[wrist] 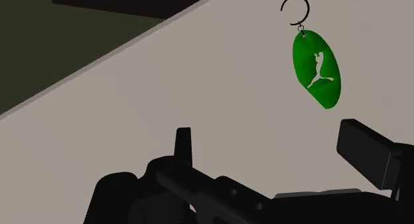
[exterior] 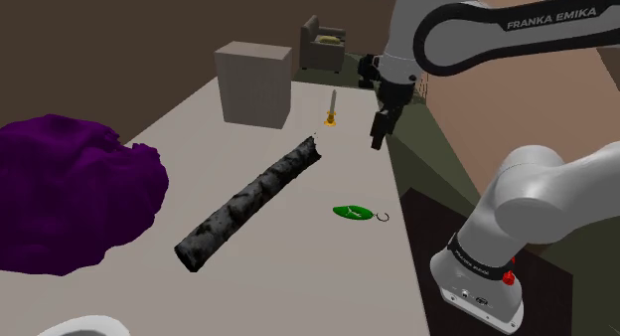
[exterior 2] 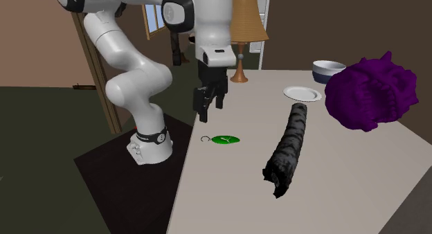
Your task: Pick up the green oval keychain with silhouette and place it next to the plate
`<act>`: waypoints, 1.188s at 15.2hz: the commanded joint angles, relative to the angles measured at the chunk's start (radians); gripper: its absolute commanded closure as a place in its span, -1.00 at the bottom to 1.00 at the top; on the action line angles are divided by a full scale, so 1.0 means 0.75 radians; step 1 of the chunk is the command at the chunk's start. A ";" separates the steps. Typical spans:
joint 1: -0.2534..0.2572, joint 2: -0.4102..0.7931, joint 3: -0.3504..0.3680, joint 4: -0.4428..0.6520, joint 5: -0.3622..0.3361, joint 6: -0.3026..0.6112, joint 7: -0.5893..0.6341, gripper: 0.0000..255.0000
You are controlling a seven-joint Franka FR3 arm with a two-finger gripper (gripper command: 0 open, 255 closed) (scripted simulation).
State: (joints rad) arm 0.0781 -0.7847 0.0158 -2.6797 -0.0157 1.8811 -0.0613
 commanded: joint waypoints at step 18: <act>0.297 0.216 0.144 -0.452 0.238 0.647 -0.024 -1.00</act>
State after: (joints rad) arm 0.2983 -0.6448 0.1204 -3.0138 0.1591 2.3384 -0.0798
